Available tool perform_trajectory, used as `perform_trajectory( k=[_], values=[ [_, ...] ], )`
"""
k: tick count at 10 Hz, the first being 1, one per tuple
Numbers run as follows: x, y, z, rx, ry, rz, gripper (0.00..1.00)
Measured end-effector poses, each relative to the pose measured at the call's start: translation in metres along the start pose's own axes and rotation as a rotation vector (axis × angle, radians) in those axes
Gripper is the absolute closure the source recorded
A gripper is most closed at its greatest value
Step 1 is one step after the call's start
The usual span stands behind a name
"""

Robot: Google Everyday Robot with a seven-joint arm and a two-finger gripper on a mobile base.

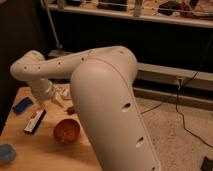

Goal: Place the eraser in the ceramic cup

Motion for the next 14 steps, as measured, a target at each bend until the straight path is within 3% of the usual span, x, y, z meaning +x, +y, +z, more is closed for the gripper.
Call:
perform_trajectory(
  k=[4,8,10,14],
  values=[
    [-0.023,0.041,0.017,-0.013,-0.021,0.026,0.35],
    [-0.037,0.087,0.058,-0.038,-0.004,0.082,0.35],
    [-0.036,0.104,0.069,-0.057,-0.002,0.12,0.35],
    [-0.037,0.105,0.071,-0.061,-0.009,0.145,0.35]
  ],
)
